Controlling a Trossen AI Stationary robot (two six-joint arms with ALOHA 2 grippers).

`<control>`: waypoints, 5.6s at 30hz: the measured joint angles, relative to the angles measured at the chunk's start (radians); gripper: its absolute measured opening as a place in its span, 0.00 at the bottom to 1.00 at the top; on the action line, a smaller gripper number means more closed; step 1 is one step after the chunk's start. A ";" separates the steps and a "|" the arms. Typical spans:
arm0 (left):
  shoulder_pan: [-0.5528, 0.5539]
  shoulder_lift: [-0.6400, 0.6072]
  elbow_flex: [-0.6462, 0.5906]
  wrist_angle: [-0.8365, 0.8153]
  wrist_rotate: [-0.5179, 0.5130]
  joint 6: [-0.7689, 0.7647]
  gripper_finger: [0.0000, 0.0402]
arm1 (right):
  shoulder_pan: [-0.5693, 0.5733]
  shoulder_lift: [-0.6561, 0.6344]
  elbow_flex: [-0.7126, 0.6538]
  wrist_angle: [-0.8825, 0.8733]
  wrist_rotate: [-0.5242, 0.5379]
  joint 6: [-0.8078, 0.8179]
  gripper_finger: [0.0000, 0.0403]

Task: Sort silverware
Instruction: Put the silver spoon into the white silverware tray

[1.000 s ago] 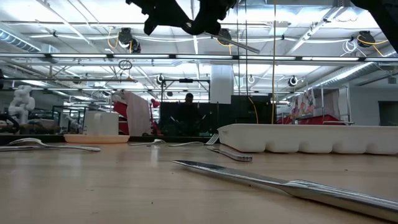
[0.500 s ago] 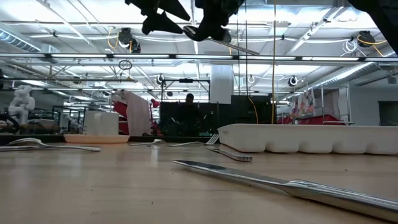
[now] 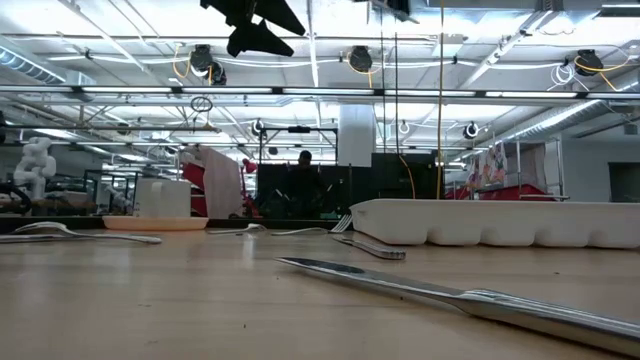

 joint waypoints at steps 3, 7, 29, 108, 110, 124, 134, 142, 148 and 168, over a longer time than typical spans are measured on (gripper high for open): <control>0.000 0.000 0.000 0.002 -0.003 -0.001 0.64 | -0.049 -0.054 0.001 -0.047 0.043 0.057 0.00; 0.000 0.000 0.000 0.004 -0.003 -0.003 0.64 | -0.102 -0.109 0.001 -0.104 0.054 0.098 0.00; -0.003 0.000 0.000 0.011 -0.003 -0.031 0.64 | -0.272 -0.675 -0.757 0.386 -0.212 0.233 0.00; 0.000 0.001 0.000 0.012 -0.074 -0.030 0.64 | -0.420 -1.003 -2.026 0.975 -0.030 0.611 0.00; 0.000 0.001 0.000 0.012 -0.074 -0.030 0.64 | -0.421 -0.998 -1.951 0.853 0.004 0.537 0.00; -0.001 0.001 0.000 0.011 -0.074 -0.031 0.64 | -0.419 -1.046 -1.848 0.525 -0.072 0.452 0.00; -0.001 0.001 0.000 0.011 -0.074 -0.055 0.64 | -0.417 -1.074 -1.866 0.430 0.022 0.434 0.00; -0.001 0.001 0.000 0.011 -0.074 -0.055 0.64 | -0.416 -1.062 -1.913 0.448 0.079 0.475 0.00; -0.001 0.001 0.000 0.011 -0.074 -0.055 0.64 | -0.416 -1.016 -1.914 0.456 0.080 0.466 0.00; -0.001 0.001 0.000 0.006 -0.074 -0.056 0.64 | -0.369 -0.910 -1.912 0.472 0.084 0.451 0.12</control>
